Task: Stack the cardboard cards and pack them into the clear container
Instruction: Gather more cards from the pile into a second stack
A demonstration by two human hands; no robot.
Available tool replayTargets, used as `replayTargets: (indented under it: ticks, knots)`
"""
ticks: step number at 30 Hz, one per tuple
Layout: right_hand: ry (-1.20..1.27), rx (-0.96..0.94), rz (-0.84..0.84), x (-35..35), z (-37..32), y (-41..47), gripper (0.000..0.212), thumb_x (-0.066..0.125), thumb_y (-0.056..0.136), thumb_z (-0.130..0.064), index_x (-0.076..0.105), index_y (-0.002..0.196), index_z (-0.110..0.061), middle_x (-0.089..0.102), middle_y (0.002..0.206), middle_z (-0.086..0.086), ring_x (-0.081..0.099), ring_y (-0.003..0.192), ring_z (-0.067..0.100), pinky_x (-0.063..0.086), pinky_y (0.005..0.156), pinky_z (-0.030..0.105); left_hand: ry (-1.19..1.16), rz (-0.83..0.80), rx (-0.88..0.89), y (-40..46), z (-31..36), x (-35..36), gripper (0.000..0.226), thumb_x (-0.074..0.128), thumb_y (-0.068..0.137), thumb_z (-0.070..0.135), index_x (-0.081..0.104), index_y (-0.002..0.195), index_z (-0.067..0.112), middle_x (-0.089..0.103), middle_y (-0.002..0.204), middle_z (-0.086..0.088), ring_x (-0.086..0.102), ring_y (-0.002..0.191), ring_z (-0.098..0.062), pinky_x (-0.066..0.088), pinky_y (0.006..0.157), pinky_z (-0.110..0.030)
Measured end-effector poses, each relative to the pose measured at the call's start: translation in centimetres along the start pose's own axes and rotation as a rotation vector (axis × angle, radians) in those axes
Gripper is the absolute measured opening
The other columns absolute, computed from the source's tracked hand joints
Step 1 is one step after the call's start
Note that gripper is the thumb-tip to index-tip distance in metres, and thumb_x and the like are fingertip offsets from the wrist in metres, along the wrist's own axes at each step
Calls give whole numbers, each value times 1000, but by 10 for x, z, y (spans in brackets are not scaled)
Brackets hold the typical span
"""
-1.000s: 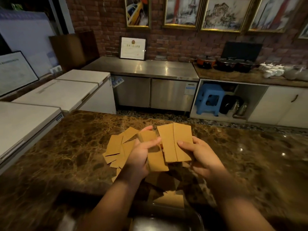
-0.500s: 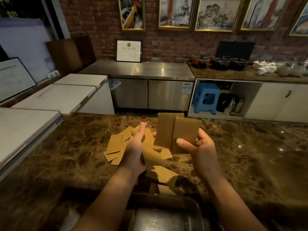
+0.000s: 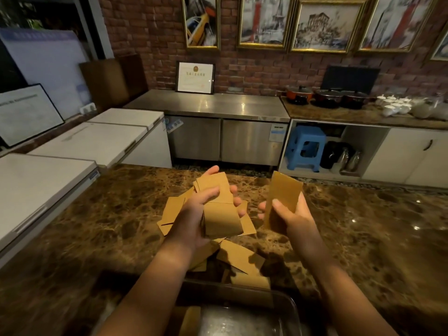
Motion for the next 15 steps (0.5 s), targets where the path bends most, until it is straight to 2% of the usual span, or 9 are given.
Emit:
replayTargets:
  ticks: [2,4,5,9,10,12,14,15]
  knots:
    - [314,284,-106,13,17,-1,50,45,99,-52,53,133,-16,76,94,16,73,79,32,61,65,40,99,38,-34,4,-2,0,23,59,95,39,73,111,34,75,93,-16,70,77,-33,57,74,-50]
    - [556,433,-245,31,16,-7,72,37,94,-68,66,127,-10,69,89,18,65,72,32,56,67,41,179,102,-92,8,-8,-4,35,59,84,65,77,94,36,74,84,-12,69,67,-32,57,69,-45]
    - [622,446,-288,36,13,-9,76,36,92,-70,70,124,-10,66,86,16,61,70,30,51,66,39,177,122,-97,11,-11,-6,41,61,77,71,76,94,38,74,85,-12,68,65,-31,57,67,-44]
    - [717,459,-308,40,12,-10,65,40,94,-56,72,120,-5,60,80,11,53,65,24,42,61,35,92,151,-80,15,-20,-7,53,69,65,71,70,106,38,74,93,-13,67,66,-31,57,62,-45]
    - [696,443,-287,38,12,-10,58,47,93,-49,72,119,-4,60,81,11,54,65,23,43,59,35,68,152,-70,14,-20,-5,52,71,65,68,70,107,37,74,94,-13,67,67,-30,57,62,-45]
    - [572,360,-205,27,13,-6,42,64,85,-30,68,119,-5,68,92,13,68,73,25,54,61,33,26,152,-61,14,-21,-2,51,74,68,61,70,110,33,74,95,-14,68,69,-30,57,60,-44]
    - [416,291,-82,14,12,-1,39,69,83,-17,65,122,-13,77,105,10,77,88,25,61,67,34,34,157,-62,12,-21,0,52,74,70,56,68,116,32,75,94,-14,68,70,-29,58,59,-43]
    - [367,276,-27,9,12,1,38,69,85,-13,64,123,-16,78,106,7,77,91,23,62,67,34,47,161,-67,13,-22,0,53,74,71,55,66,118,32,76,94,-14,69,70,-29,58,59,-43]
Point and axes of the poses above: each hand's wrist, its own y-axis towards the middle knuckle, its own x-axis out of the palm, z = x × y, the point moved 9 cm from there along y, towards the middle knuckle
